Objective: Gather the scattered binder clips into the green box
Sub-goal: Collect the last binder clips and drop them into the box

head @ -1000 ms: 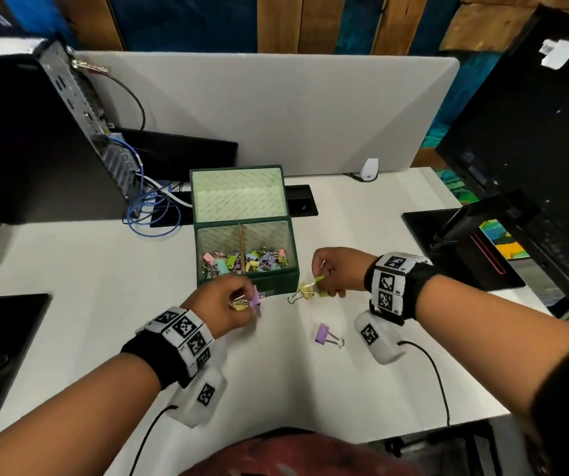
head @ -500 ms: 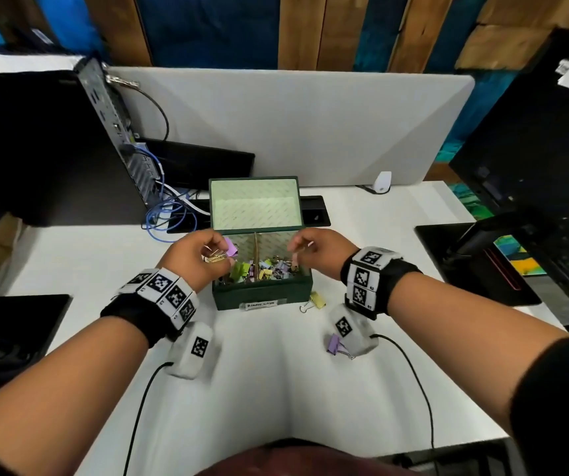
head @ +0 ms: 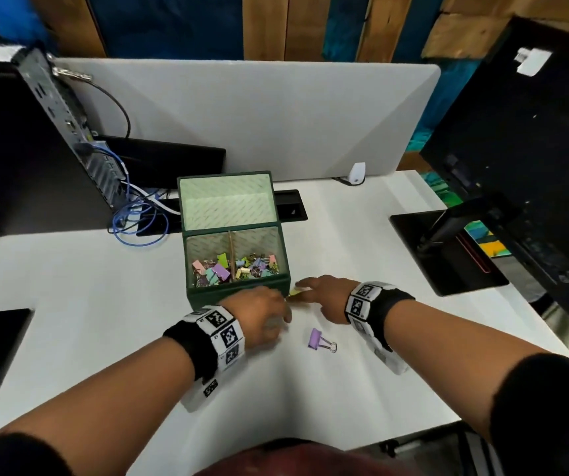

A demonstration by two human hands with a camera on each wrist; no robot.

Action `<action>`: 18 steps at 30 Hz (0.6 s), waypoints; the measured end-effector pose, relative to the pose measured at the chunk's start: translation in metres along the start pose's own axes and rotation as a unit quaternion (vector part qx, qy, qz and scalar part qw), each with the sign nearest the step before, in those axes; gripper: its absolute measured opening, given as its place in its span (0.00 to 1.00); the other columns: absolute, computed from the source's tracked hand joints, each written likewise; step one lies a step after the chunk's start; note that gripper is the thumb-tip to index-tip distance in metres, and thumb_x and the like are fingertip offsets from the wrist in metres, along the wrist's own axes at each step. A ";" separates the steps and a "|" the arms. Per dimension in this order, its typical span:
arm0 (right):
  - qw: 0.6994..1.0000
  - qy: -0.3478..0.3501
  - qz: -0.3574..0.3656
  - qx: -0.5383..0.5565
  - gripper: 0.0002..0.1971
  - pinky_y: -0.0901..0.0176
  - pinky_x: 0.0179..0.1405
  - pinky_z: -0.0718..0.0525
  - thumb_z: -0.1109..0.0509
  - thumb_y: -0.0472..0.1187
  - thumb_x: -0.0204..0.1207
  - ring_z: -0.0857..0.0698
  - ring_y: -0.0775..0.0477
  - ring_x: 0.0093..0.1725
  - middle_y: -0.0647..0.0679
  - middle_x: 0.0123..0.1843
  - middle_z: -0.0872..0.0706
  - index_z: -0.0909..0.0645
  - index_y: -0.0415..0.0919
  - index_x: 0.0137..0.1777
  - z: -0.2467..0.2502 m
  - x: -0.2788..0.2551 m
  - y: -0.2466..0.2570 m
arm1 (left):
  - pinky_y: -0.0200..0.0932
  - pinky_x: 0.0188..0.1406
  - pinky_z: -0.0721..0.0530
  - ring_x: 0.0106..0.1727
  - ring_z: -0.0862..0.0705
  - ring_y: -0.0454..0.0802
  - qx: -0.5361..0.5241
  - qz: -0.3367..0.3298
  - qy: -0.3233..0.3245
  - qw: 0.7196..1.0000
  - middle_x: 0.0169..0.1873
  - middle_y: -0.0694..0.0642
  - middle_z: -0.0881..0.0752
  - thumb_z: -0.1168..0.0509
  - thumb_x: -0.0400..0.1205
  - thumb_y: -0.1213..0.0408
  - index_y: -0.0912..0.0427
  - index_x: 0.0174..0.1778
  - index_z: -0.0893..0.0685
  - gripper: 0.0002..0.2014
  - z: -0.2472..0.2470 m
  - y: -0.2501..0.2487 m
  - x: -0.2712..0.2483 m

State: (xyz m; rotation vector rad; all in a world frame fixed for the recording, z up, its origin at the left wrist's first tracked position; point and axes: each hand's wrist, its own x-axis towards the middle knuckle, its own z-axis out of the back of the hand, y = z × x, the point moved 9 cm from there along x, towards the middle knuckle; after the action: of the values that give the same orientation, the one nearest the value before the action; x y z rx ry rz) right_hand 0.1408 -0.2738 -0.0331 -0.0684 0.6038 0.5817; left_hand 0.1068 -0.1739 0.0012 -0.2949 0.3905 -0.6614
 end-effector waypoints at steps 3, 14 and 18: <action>0.999 0.016 0.002 -0.039 0.37 0.44 0.76 0.31 0.41 0.27 0.76 0.42 0.42 0.82 0.53 0.85 0.47 0.44 0.59 0.80 -0.009 0.006 0.000 | 0.47 0.70 0.27 0.69 0.26 0.52 0.045 -0.030 0.059 0.997 0.67 0.50 0.23 0.39 0.78 0.58 0.46 0.65 0.22 0.18 -0.030 -0.025 0.014; 0.997 -0.036 -0.045 0.046 0.18 0.49 0.57 0.19 0.33 0.33 0.72 0.22 0.38 0.63 0.44 0.71 0.26 0.24 0.38 0.63 -0.029 -0.007 -0.047 | 0.54 0.73 0.29 0.77 0.36 0.55 0.099 -0.041 0.162 0.981 0.79 0.52 0.37 0.40 0.80 0.64 0.47 0.75 0.33 0.26 -0.076 -0.048 0.045; 0.998 -0.005 -0.043 0.038 0.10 0.50 0.54 0.18 0.32 0.33 0.71 0.18 0.38 0.58 0.44 0.66 0.22 0.21 0.37 0.52 -0.036 -0.008 -0.053 | 0.53 0.63 0.23 0.69 0.28 0.58 0.084 -0.035 0.133 0.987 0.68 0.56 0.26 0.41 0.80 0.66 0.53 0.68 0.25 0.19 -0.071 -0.046 0.044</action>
State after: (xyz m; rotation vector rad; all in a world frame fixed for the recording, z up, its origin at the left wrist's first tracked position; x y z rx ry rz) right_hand 0.1451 -0.3306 -0.0637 -0.0195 0.6096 0.4750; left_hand 0.0831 -0.2470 -0.0557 -0.0584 0.5771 -0.8015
